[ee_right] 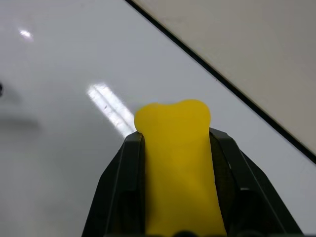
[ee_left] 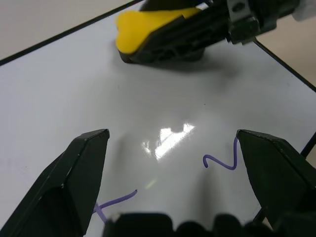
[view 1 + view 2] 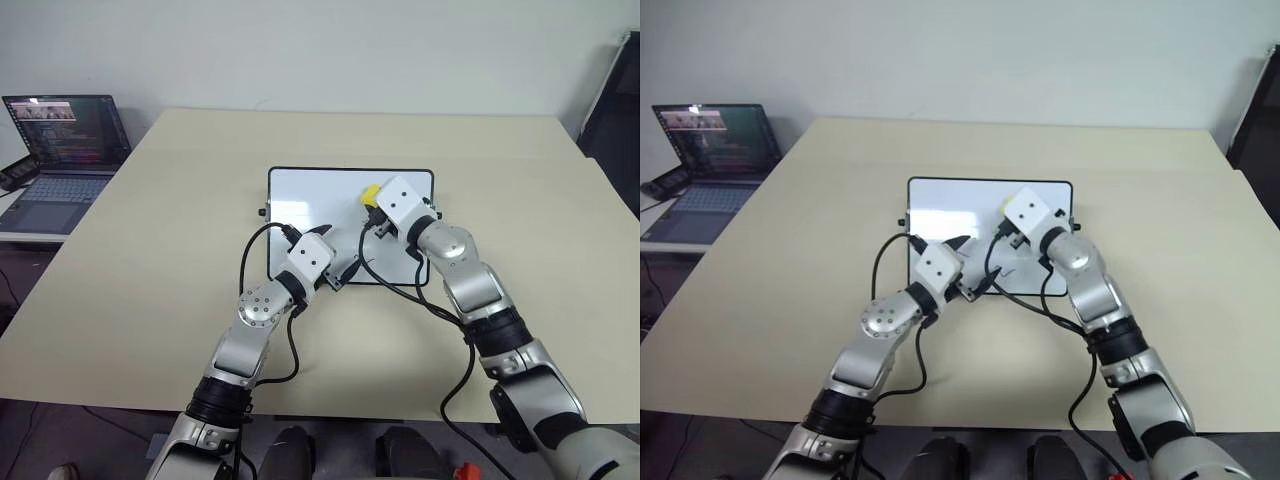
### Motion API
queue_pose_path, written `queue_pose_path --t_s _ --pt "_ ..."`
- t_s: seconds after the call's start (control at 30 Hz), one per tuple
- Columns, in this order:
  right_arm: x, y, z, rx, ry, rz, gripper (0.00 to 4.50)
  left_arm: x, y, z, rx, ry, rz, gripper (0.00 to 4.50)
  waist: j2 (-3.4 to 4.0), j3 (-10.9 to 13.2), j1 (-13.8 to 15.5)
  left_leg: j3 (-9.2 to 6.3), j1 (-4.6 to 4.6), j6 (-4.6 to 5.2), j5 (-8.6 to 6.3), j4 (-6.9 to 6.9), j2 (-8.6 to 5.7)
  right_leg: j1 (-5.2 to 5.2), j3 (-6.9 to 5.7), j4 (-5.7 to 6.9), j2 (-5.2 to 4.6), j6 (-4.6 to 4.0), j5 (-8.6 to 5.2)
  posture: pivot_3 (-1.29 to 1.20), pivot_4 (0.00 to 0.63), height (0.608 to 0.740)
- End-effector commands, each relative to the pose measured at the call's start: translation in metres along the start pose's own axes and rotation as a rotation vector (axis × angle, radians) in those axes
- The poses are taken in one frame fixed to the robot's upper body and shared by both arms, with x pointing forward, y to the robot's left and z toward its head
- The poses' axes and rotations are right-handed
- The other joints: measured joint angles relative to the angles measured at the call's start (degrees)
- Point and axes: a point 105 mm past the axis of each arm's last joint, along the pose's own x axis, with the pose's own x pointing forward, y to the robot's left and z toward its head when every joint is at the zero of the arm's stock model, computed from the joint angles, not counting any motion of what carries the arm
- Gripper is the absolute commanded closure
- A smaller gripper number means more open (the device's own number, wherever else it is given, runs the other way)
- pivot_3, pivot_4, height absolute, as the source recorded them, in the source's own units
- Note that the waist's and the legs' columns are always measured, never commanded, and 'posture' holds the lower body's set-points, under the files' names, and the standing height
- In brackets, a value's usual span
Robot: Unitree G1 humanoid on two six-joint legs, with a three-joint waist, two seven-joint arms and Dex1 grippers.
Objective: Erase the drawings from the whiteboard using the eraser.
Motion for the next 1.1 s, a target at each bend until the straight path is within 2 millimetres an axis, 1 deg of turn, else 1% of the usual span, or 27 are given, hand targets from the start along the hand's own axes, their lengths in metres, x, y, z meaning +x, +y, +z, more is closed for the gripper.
queue_pose_path --t_s 0.03,0.13,0.27,0.43,0.63,0.87,0.93,1.0,1.1 --pt "-0.014 0.002 -0.035 0.066 0.167 0.017 3.14 0.001 -0.001 0.014 0.022 -0.045 0.013 0.0 0.0 0.0 0.11 -0.02 0.0 0.0 0.0 0.0 -0.02 0.01 0.0 0.0 -0.01 0.0 0.0 0.0 0.15 0.74" --pt "-0.022 -0.001 -0.042 0.08 0.204 0.015 3.14 0.001 -0.002 0.016 0.02 -0.047 0.015 0.0 0.0 0.0 0.13 -0.06 0.01 0.0 0.0 0.04 -0.04 0.04 -0.01 0.01 -0.01 0.0 0.0 0.0 0.15 0.74" --pt "-0.032 -0.008 -0.057 0.114 0.271 -0.017 3.14 -0.001 -0.003 0.015 0.016 -0.045 0.016 0.0 -0.01 0.0 0.22 -0.09 0.0 0.0 0.0 0.05 -0.05 0.07 -0.02 -0.01 -0.02 0.0 0.0 0.0 0.15 0.74" --pt "-0.044 -0.009 -0.066 0.103 0.301 -0.017 3.14 -0.001 -0.003 0.014 0.013 -0.042 0.017 0.0 -0.04 -0.01 0.34 -0.21 0.09 0.0 0.0 0.06 -0.09 0.26 -0.04 -0.08 -0.05 0.01 0.0 0.0 0.15 0.74" --pt "-0.051 -0.009 -0.07 0.085 0.32 -0.01 3.14 0.002 -0.003 0.014 0.012 -0.046 0.012 0.0 -0.05 -0.01 0.32 -0.23 0.11 0.0 0.0 0.06 -0.1 0.29 -0.04 -0.09 -0.05 0.02 0.01 0.0 0.15 0.74" --pt "-0.06 -0.018 -0.071 0.055 0.333 -0.007 3.14 0.007 -0.005 0.016 0.006 -0.06 0.004 0.0 -0.08 0.0 0.47 -0.28 0.07 0.0 0.0 0.06 -0.16 0.31 -0.06 -0.19 -0.07 0.05 0.02 0.0 0.15 0.74" --pt "-0.062 -0.023 -0.065 0.043 0.317 -0.013 3.14 0.006 -0.006 0.016 0.003 -0.059 0.005 0.0 -0.08 0.0 0.47 -0.29 0.07 0.0 0.0 0.05 -0.15 0.31 -0.08 -0.19 -0.07 0.05 0.02 0.0 0.15 0.74" --pt "-0.059 -0.028 -0.045 0.067 0.226 -0.03 3.14 0.005 -0.007 0.015 0.001 -0.058 0.005 0.0 -0.11 0.03 0.43 -0.3 0.06 0.0 0.0 0.05 -0.16 0.31 -0.08 -0.21 -0.07 0.05 0.02 0.0 0.15 0.74" --pt "-0.052 -0.033 -0.016 0.032 0.098 -0.041 3.14 0.006 -0.007 0.014 -0.002 -0.057 0.006 0.0 -0.13 0.17 0.26 -0.29 0.02 0.0 0.0 0.04 -0.15 0.27 -0.06 -0.22 -0.07 0.06 0.02 0.0 0.15 0.74"
